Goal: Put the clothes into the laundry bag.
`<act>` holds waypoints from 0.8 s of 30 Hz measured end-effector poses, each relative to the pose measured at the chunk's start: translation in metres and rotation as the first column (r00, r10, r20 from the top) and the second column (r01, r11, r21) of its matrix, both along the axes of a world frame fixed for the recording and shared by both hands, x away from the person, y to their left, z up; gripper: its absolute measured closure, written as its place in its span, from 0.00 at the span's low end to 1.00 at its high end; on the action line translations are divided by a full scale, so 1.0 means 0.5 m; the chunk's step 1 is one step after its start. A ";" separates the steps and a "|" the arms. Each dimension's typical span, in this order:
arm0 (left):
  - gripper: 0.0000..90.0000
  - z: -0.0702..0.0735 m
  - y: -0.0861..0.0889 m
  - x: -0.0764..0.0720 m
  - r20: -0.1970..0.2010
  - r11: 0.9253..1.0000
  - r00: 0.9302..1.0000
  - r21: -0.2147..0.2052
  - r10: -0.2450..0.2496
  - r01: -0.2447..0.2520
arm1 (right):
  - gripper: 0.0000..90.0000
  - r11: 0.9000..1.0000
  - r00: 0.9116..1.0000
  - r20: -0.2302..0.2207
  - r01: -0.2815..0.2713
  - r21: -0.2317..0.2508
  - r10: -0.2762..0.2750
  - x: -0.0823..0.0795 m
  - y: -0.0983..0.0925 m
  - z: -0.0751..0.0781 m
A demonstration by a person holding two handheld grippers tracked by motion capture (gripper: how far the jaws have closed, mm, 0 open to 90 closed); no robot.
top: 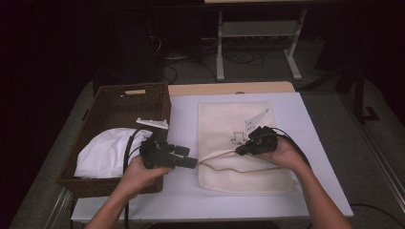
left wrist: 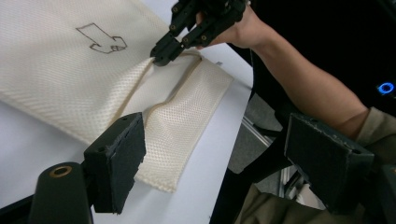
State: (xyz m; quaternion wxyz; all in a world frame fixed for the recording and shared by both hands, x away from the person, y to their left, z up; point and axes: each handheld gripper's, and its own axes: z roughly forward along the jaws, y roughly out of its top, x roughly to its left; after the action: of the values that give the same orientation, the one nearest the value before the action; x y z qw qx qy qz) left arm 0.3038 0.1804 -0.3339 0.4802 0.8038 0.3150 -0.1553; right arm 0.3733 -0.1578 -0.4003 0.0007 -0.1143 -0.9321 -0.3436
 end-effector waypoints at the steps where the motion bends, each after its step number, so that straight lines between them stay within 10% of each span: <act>1: 0.21 0.011 0.019 0.009 -0.012 1.000 1.000 -0.002 0.015 -0.015 | 0.98 1.000 1.000 0.001 0.002 -0.001 -0.002 0.000 0.000 0.003; 8: 0.19 0.038 0.088 0.032 -0.021 0.997 0.997 -0.013 0.071 -0.071 | 0.98 1.000 1.000 0.011 0.001 -0.002 -0.001 -0.001 -0.002 0.010; 16: 0.19 0.053 0.177 0.043 0.038 0.978 0.983 0.096 0.182 -0.185 | 0.98 1.000 1.000 0.015 0.008 -0.008 -0.008 0.001 -0.001 0.010; 20: 0.19 0.055 0.223 0.043 0.094 0.943 0.962 0.198 0.255 -0.269 | 0.98 1.000 1.000 0.016 0.008 -0.011 -0.008 0.003 -0.001 0.012; 24: 0.21 0.047 0.265 0.039 0.161 0.874 0.934 0.332 0.318 -0.355 | 0.98 1.000 1.000 0.018 0.006 -0.021 -0.006 0.000 0.003 0.011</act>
State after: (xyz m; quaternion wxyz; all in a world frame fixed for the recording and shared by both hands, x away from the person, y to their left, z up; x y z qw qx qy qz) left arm 0.3231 0.3129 -0.3105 0.3619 0.8168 0.4482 0.0311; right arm 0.3735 -0.1565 -0.3949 -0.0097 -0.1140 -0.9354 -0.3346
